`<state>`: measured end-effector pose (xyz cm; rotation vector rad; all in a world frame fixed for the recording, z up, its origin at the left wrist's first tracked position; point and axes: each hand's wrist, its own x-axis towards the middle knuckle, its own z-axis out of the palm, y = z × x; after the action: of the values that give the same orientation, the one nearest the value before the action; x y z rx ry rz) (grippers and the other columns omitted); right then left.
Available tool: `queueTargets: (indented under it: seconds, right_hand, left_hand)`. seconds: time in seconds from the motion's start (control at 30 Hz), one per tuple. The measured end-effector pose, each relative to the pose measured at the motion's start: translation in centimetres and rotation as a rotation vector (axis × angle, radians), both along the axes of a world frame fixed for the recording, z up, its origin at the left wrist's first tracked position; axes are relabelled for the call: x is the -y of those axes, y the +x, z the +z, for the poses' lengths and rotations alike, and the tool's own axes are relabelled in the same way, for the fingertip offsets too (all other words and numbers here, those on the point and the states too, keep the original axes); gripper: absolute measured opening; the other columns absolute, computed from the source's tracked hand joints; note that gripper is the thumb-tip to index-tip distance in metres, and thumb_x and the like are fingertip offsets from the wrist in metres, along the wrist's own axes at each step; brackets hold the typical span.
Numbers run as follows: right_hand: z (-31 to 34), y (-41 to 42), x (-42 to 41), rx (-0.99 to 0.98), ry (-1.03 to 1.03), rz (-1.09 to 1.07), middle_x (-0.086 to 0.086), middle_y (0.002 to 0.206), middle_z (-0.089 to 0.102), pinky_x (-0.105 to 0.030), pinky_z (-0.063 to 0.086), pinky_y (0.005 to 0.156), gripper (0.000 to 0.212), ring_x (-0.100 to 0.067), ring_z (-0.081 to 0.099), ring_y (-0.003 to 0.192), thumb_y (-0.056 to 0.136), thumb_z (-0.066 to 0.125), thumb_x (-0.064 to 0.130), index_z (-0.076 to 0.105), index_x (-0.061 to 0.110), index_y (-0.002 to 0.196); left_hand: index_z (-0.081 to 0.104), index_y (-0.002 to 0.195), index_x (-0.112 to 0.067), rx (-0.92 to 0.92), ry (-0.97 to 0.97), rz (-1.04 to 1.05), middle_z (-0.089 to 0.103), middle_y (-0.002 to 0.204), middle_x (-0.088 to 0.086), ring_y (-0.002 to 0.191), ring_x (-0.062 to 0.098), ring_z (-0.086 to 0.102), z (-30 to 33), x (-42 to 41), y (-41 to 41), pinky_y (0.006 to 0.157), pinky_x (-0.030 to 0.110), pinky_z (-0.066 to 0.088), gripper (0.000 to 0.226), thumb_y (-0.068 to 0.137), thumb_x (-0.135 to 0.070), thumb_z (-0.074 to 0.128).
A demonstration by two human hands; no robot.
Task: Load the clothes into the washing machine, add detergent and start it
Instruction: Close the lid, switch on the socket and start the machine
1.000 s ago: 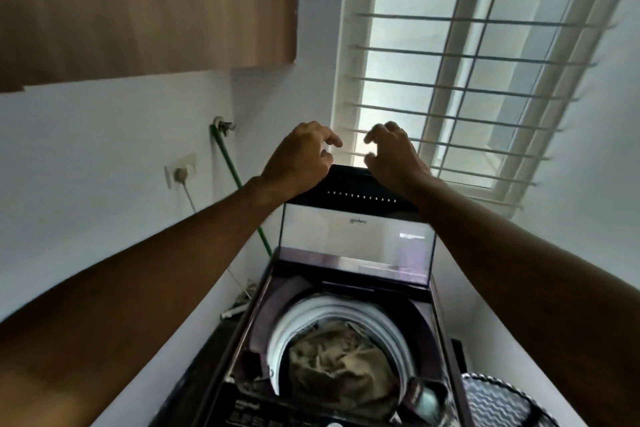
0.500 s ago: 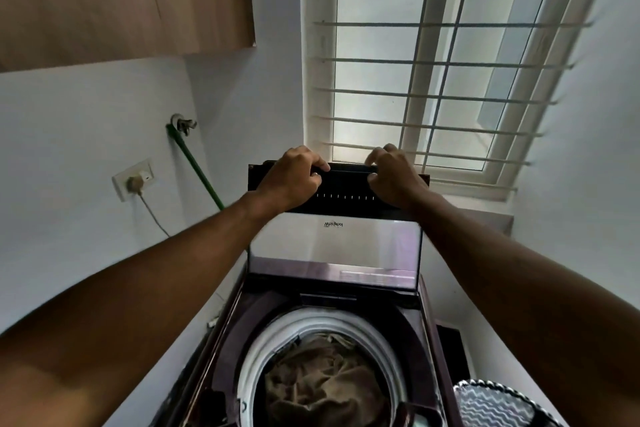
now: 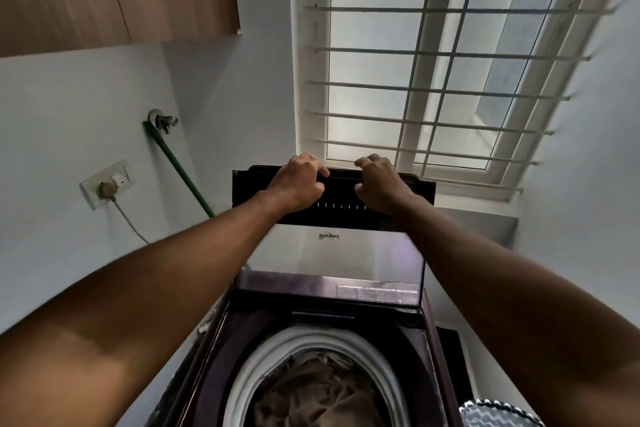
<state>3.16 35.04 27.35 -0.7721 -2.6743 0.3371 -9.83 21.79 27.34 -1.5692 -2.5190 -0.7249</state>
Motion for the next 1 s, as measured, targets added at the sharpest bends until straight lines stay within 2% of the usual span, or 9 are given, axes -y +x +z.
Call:
queueTargets:
  seconds: [0.13,0.27,0.4,0.53,0.63,0.77,0.83,0.9,1.0]
  right_hand:
    - [-0.4,-1.7,-1.2,0.035,-0.001,0.002,-0.018,0.140,0.046,-0.045,0.039,0.109,0.059,-0.035,0.039,0.132,0.084,0.060,0.011,0.046,0.002,0.140]
    - [-1.4,-3.1,-2.6,0.076,-0.005,-0.003,-0.018,0.141,0.045,-0.044,0.038,0.111,0.059,-0.034,0.039,0.133,0.084,0.060,0.013,0.046,0.002,0.140]
    - [-2.7,-4.1,-3.5,0.117,-0.008,-0.018,-0.019,0.139,0.046,-0.042,0.034,0.113,0.059,-0.036,0.041,0.132,0.084,0.062,0.014,0.045,0.002,0.139]
    - [-4.4,-4.5,-4.0,0.156,0.051,-0.021,-0.015,0.137,0.045,-0.040,0.026,0.115,0.062,-0.034,0.037,0.131,0.081,0.064,0.017,0.042,0.006,0.138]
    - [-4.6,-4.8,-4.1,0.121,0.067,-0.030,-0.014,0.133,0.046,-0.039,0.027,0.114,0.058,-0.032,0.039,0.128,0.081,0.065,0.024,0.044,0.007,0.132]
    - [-3.4,-4.6,-3.7,0.056,0.086,-0.043,-0.013,0.124,0.056,-0.041,0.041,0.104,0.060,-0.031,0.051,0.121,0.088,0.061,0.054,0.053,0.007,0.123]
    - [-2.7,-4.0,-3.1,0.037,0.075,-0.048,-0.012,0.122,0.058,-0.040,0.044,0.097,0.055,-0.030,0.053,0.119,0.094,0.052,0.056,0.056,0.008,0.120]
    - [-2.2,-3.5,-2.2,0.032,0.098,-0.044,-0.012,0.122,0.057,-0.040,0.044,0.094,0.050,-0.030,0.053,0.120,0.098,0.045,0.052,0.058,0.008,0.119]
    - [-1.9,-2.9,-0.2,0.063,0.149,-0.026,-0.012,0.120,0.054,-0.042,0.045,0.094,0.052,-0.031,0.051,0.121,0.100,0.040,0.052,0.065,0.010,0.116]
  left_hand:
    - [0.055,0.136,-0.017,-0.048,-0.051,0.021,0.041,0.150,0.005,0.137,0.025,0.039,-0.7,-2.0,-1.2,0.115,0.039,0.032,0.053,0.084,-0.011,0.057]
    - [0.037,0.150,-0.016,-0.105,-0.145,0.075,0.030,0.159,0.004,0.144,0.024,0.029,-1.6,-3.8,-2.4,0.117,0.040,0.022,0.070,0.082,-0.006,0.047]
    - [0.023,0.156,-0.015,-0.123,-0.214,0.090,0.025,0.162,0.005,0.149,0.022,0.021,-3.1,-5.2,-3.8,0.123,0.041,0.008,0.072,0.086,-0.011,0.045]
    - [0.015,0.157,-0.014,-0.107,-0.250,0.075,0.018,0.164,0.004,0.152,0.020,0.010,-4.6,-5.8,-5.0,0.123,0.049,-0.004,0.064,0.097,-0.017,0.034]
    - [0.028,0.154,-0.015,-0.106,-0.223,0.101,0.036,0.155,0.006,0.146,0.023,0.027,-5.7,-5.9,-5.5,0.123,0.051,0.001,0.051,0.105,-0.029,0.029]
    - [0.056,0.131,-0.015,-0.133,-0.015,0.145,0.058,0.132,0.010,0.124,0.029,0.049,-5.5,-5.8,-4.5,0.114,0.042,0.023,0.038,0.105,-0.032,0.034]
    - [0.061,0.118,-0.014,-0.135,0.058,0.165,0.063,0.120,0.011,0.111,0.031,0.053,-5.0,-5.2,-3.8,0.101,0.038,0.033,0.032,0.104,-0.028,0.036]
    - [0.063,0.111,-0.016,-0.175,0.054,0.180,0.066,0.113,0.010,0.105,0.031,0.055,-4.5,-4.1,-3.2,0.092,0.037,0.038,0.029,0.104,-0.026,0.037]
    - [0.065,0.107,-0.021,-0.220,-0.015,0.157,0.069,0.111,0.010,0.102,0.032,0.059,-3.5,-2.5,-2.3,0.090,0.038,0.039,0.029,0.103,-0.029,0.037]
